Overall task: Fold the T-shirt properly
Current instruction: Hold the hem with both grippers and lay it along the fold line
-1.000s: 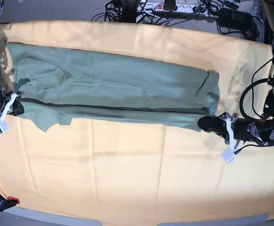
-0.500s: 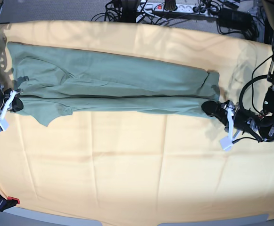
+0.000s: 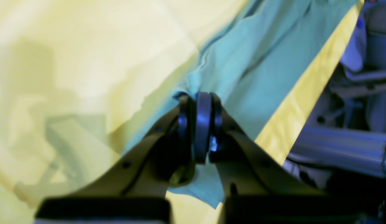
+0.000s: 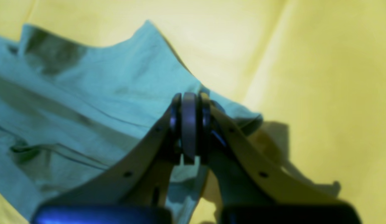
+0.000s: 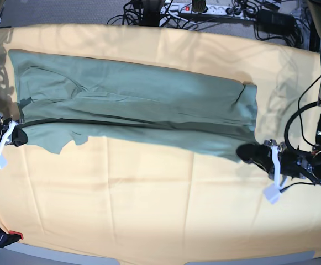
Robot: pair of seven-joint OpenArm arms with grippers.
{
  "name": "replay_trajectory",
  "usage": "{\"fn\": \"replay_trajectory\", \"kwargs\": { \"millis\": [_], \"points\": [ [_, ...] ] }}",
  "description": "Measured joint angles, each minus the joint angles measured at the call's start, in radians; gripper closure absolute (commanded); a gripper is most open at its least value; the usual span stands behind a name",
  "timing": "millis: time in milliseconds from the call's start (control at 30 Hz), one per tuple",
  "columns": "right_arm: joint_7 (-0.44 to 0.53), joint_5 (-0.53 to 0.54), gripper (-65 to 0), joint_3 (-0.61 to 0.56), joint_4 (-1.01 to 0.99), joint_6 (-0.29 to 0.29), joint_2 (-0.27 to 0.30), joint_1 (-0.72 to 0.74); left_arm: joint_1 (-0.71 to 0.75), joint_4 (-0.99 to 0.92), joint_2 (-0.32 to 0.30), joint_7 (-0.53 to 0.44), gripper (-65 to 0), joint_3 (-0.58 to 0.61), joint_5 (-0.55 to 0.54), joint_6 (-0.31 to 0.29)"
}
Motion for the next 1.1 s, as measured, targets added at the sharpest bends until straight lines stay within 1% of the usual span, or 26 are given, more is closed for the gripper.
{"fn": "replay_trajectory", "kwargs": {
  "millis": [100, 167, 233, 400, 500, 533, 667, 867, 967, 1100],
  "points": [
    [0.004, 0.017, 0.0, 0.000, 0.000, 0.000, 0.009, 0.006, 0.000, 0.000, -0.002, 0.002, 0.0, -0.097, 0.000, -0.001],
    [0.029, 0.026, 0.0, 0.000, 0.000, 0.000, 0.020, 0.008, -0.002, 0.000, -0.008, -0.003, 0.0, -0.128, 0.000, -0.001],
    [0.028, 0.025, 0.0, 0.000, 0.000, 0.000, 0.029, 0.011, -0.002, 0.000, -0.017, -0.003, 0.0, -0.130, 0.000, -0.001],
    [0.029, 0.025, 0.0, 0.000, 0.000, 0.000, 0.030, 0.011, 0.026, 0.000, -0.009, -0.008, 0.0, -0.130, 0.001, -0.002],
    [0.060, 0.022, 0.0, 0.000, 0.000, 0.000, 0.031, 0.011, 0.051, 0.000, 0.012, -0.015, 0.0, -0.130, 0.003, -0.050],
    [0.064, 0.021, 0.0, 0.000, 0.000, 0.000, 0.033, 0.011, 0.058, 0.000, 0.021, -0.019, 0.0, -0.130, 0.005, -0.053],
    [0.072, 0.021, 0.0, 0.000, 0.000, 0.000, 0.042, 0.011, 0.087, 0.000, 0.045, -0.020, 0.0, -0.130, 0.008, -0.053],
    [0.073, 0.021, 0.0, 0.000, 0.000, 0.000, 0.055, 0.011, 0.086, 0.000, 0.040, -0.027, 0.0, -0.130, 0.007, -0.053],
    [0.050, 0.021, 0.0, 0.000, 0.000, 0.000, 0.064, 0.011, 0.086, 0.000, 0.042, -0.018, 0.0, -0.130, 0.007, -0.053],
    [-0.058, 0.054, 0.0, 0.000, 0.000, 0.000, 0.063, 0.011, 0.090, 0.000, 0.040, -0.003, 0.0, -0.130, 0.007, -0.047]
  ]
}}
